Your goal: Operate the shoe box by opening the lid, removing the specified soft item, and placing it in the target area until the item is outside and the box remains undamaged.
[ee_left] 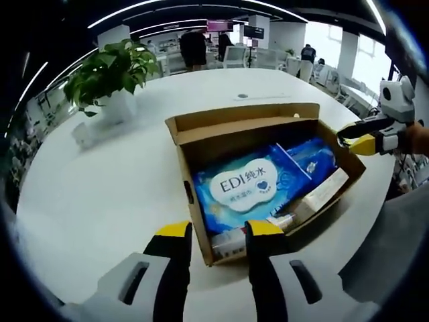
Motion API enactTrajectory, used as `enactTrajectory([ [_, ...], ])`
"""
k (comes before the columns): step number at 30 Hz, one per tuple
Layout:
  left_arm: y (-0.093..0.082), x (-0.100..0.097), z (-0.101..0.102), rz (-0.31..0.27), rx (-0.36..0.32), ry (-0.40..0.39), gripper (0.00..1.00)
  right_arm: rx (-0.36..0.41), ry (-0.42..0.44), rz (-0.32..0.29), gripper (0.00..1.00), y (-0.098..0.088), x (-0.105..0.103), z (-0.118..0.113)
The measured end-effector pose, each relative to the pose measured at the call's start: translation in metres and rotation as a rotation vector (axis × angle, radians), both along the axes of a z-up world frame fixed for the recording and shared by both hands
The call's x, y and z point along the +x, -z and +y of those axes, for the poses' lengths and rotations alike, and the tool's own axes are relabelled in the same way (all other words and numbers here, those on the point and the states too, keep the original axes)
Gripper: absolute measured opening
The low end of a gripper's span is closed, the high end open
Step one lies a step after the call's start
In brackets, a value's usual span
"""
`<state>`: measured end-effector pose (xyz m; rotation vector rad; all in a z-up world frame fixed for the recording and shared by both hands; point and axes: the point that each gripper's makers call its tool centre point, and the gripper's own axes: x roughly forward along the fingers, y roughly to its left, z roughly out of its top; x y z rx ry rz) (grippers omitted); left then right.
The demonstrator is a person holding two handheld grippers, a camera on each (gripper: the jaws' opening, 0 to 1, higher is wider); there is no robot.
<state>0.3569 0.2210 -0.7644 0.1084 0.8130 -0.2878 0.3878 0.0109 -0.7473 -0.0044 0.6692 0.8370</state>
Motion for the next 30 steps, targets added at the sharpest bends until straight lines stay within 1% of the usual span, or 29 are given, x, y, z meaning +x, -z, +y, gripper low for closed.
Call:
enactTrajectory([
  [3,0.002,-0.001,0.005,0.0,0.015,-0.001,0.26,-0.003,-0.01,0.005,0.36,0.004,0.0,0.007],
  [10,0.005,-0.001,0.013,-0.006,0.002,-0.033,0.13,-0.007,-0.034,0.013,0.33,0.009,0.0,0.022],
  [14,0.007,-0.001,0.018,-0.008,-0.017,-0.071,0.06,-0.006,-0.043,0.021,0.31,0.011,0.001,0.031],
  [16,0.007,-0.001,0.018,-0.01,-0.046,-0.098,0.06,-0.009,-0.047,0.025,0.31,0.013,0.002,0.035],
  [24,0.007,-0.001,0.018,-0.014,-0.07,-0.123,0.05,-0.012,-0.059,0.041,0.28,0.021,0.004,0.048],
  [26,0.007,-0.001,0.019,-0.012,-0.097,-0.152,0.05,-0.012,-0.062,0.041,0.27,0.021,0.004,0.05],
  [30,0.007,-0.001,0.02,-0.02,-0.132,-0.181,0.04,-0.02,-0.066,0.047,0.24,0.027,0.007,0.054],
])
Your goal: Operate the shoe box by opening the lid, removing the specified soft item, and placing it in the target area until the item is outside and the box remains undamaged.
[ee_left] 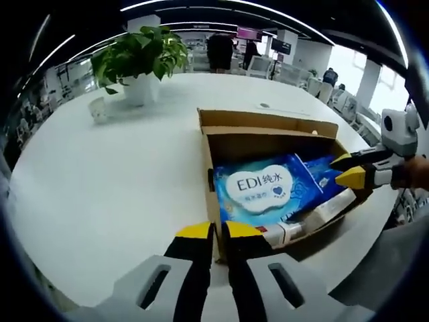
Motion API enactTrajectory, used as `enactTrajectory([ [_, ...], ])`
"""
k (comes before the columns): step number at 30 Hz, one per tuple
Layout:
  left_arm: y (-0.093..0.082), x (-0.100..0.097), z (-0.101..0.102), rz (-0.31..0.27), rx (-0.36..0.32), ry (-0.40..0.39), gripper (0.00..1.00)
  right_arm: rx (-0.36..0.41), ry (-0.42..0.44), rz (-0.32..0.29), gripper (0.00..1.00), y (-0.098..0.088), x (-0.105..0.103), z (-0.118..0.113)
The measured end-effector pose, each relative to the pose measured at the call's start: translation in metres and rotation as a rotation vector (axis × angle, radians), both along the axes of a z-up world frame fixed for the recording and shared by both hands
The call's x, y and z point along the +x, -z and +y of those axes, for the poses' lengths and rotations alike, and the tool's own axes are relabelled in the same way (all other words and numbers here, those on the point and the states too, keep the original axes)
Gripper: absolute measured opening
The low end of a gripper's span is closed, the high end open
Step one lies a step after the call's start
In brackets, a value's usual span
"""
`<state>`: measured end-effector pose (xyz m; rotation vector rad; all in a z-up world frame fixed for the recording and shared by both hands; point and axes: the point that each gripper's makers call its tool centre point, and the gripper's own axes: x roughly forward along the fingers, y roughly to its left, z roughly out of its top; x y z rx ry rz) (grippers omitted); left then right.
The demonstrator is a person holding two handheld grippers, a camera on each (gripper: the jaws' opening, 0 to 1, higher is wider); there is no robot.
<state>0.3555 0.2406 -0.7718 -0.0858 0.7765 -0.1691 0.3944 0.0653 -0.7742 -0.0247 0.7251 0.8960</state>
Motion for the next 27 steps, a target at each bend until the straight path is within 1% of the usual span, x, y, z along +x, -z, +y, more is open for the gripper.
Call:
enactTrajectory([
  [4,0.0,0.0,-0.001,0.006,-0.022,-0.021,0.04,-0.003,-0.01,0.01,0.22,0.004,0.0,0.007],
  [8,0.001,0.001,-0.001,0.025,-0.009,-0.02,0.03,-0.006,-0.02,0.018,0.22,0.008,-0.001,0.014],
  [13,0.001,0.0,-0.001,0.025,-0.012,-0.03,0.03,-0.016,-0.025,0.026,0.22,0.014,-0.001,0.02],
  [19,0.001,0.0,-0.003,0.025,-0.015,-0.033,0.03,-0.036,-0.026,0.025,0.22,0.019,0.001,0.023],
  [24,0.001,0.001,-0.002,0.024,-0.03,-0.04,0.03,-0.049,-0.021,0.021,0.22,0.022,0.005,0.021],
  [27,0.001,0.001,-0.002,0.021,-0.03,-0.042,0.03,-0.055,-0.018,0.03,0.22,0.025,0.004,0.021],
])
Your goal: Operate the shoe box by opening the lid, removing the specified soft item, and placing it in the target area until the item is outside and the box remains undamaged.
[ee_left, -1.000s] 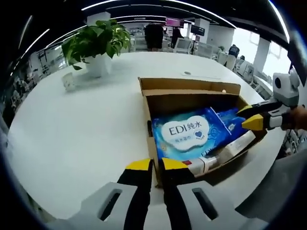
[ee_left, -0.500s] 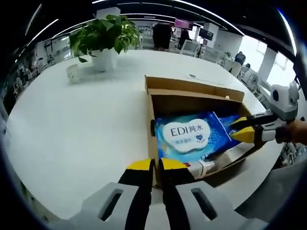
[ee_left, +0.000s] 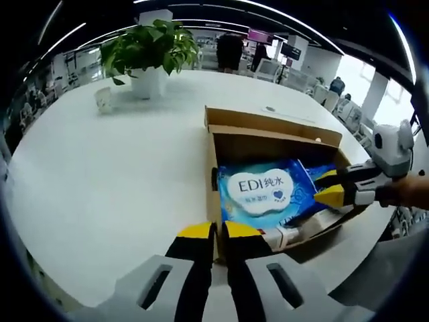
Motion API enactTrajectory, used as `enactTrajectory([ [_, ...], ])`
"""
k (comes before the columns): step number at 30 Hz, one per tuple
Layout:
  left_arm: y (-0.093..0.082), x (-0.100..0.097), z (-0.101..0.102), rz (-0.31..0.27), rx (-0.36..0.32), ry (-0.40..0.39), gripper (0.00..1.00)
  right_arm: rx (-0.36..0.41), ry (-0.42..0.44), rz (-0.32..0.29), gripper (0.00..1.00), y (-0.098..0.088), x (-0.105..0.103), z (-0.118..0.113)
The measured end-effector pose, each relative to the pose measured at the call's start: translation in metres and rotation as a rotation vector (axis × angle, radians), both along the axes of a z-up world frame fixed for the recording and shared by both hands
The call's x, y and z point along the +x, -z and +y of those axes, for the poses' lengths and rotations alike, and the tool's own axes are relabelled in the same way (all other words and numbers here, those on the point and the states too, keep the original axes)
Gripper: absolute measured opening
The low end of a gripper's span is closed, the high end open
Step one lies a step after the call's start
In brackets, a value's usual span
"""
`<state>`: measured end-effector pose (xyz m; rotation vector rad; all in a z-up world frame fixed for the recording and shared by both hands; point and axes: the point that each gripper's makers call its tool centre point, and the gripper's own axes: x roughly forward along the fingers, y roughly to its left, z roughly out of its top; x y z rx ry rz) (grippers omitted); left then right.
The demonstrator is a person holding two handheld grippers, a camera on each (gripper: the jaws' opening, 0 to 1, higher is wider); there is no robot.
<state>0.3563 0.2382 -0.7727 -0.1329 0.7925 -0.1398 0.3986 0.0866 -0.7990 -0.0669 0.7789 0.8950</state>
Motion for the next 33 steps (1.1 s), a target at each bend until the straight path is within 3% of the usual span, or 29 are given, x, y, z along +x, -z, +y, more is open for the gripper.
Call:
enactTrajectory([
  [15,0.0,0.0,0.0,0.005,-0.009,-0.012,0.03,0.003,0.033,0.039,0.13,0.008,0.007,0.008],
  [16,0.0,0.0,0.0,0.006,-0.012,-0.014,0.03,-0.001,0.034,0.037,0.1,0.008,0.007,0.007],
  [18,0.0,0.0,0.0,0.005,-0.01,-0.017,0.03,-0.045,0.041,-0.026,0.0,0.007,0.014,0.001],
  [20,0.0,0.0,0.0,0.004,-0.005,-0.02,0.03,-0.016,0.045,0.013,0.0,0.005,0.01,0.003],
  [33,-0.001,-0.001,0.0,-0.004,-0.017,-0.035,0.03,0.008,0.032,-0.006,0.0,-0.011,0.006,0.001],
])
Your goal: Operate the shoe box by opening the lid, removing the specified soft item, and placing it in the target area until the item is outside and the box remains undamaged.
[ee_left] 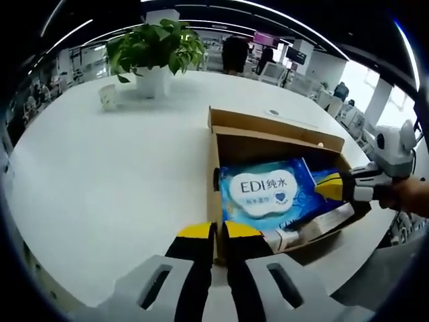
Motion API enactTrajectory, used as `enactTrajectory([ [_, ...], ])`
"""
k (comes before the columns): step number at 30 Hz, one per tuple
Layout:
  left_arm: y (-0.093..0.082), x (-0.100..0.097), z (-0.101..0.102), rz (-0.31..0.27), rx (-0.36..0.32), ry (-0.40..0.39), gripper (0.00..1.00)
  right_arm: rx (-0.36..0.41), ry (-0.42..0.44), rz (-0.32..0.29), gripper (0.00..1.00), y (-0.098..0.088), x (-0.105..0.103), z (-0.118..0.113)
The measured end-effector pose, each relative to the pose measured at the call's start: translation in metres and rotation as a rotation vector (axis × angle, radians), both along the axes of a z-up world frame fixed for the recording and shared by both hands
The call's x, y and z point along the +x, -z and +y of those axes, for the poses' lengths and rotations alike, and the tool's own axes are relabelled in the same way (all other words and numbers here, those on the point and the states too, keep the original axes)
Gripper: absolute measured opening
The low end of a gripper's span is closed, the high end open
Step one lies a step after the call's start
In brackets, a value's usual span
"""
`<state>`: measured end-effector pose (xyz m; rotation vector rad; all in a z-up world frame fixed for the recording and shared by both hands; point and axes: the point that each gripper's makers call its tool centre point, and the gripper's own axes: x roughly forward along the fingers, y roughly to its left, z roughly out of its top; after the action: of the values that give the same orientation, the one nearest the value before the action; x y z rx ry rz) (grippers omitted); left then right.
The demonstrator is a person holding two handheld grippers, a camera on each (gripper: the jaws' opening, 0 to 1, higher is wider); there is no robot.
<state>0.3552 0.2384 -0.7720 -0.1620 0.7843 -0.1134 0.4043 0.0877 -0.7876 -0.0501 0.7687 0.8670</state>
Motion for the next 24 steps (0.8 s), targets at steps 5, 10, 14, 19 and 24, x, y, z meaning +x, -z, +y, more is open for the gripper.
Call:
enactTrajectory([
  [5,0.0,0.0,0.0,0.0,0.008,0.007,0.03,0.003,0.001,-0.021,0.0,-0.007,0.0,-0.002],
  [10,0.0,0.001,0.0,0.005,0.004,0.007,0.03,0.046,0.0,-0.064,0.0,-0.026,0.005,-0.001],
  [14,0.0,0.001,0.0,0.005,0.005,0.009,0.03,0.019,0.003,-0.052,0.0,-0.019,0.008,-0.005],
  [19,0.0,0.001,0.001,0.005,0.002,0.009,0.03,-0.006,0.003,-0.027,0.0,-0.009,0.004,-0.007],
  [24,0.0,0.001,0.001,0.004,0.003,0.009,0.03,-0.01,0.011,-0.032,0.02,-0.008,0.005,-0.008],
])
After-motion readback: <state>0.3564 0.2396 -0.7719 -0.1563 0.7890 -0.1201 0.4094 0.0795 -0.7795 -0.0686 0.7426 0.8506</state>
